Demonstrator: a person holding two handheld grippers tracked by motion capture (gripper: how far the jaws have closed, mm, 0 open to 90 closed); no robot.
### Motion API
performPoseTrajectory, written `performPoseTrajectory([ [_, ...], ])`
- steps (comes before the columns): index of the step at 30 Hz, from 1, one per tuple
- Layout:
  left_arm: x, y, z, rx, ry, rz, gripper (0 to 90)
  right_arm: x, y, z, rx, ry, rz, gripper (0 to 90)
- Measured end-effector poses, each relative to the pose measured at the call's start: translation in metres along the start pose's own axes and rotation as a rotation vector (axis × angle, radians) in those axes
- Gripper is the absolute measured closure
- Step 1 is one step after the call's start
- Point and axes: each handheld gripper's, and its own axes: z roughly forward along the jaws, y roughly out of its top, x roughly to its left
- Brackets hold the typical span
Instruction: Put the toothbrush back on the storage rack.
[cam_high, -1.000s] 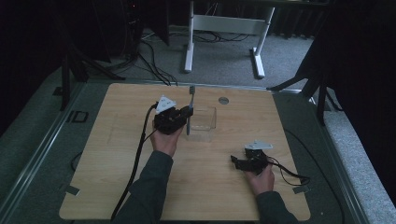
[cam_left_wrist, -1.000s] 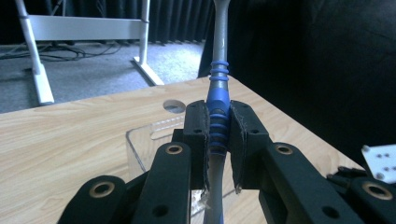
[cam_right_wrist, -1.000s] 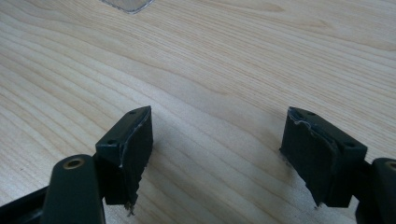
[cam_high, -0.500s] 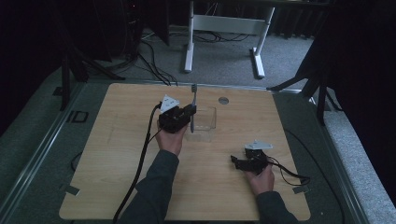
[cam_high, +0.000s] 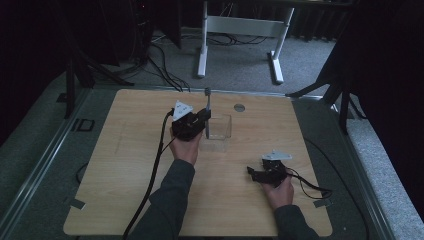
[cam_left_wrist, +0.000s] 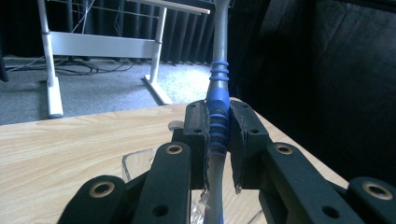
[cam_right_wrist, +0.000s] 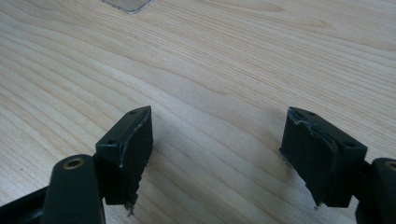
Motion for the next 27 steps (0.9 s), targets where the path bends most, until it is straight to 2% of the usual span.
performPoseTrajectory([
  [9,0.005,-0.003,0.009,-0.011,0.029,-0.019,78.1,0.0,0.0,0.0,0.0,0.0,0.001,24.7],
  [12,0.006,-0.004,0.011,-0.017,0.043,-0.013,78.1,0.0,0.0,0.0,0.001,0.0,-0.001,24.6],
  [17,0.007,-0.01,0.019,0.008,0.067,0.011,78.0,0.0,0.0,0.0,0.001,0.0,0.0,24.6],
  [21,0.01,-0.013,0.024,0.014,0.077,-0.001,78.0,0.0,0.0,0.0,0.001,0.0,0.0,24.7],
  [27,0.01,-0.016,0.029,0.039,0.09,0.019,77.9,0.0,0.0,0.0,0.001,0.001,0.0,24.7],
])
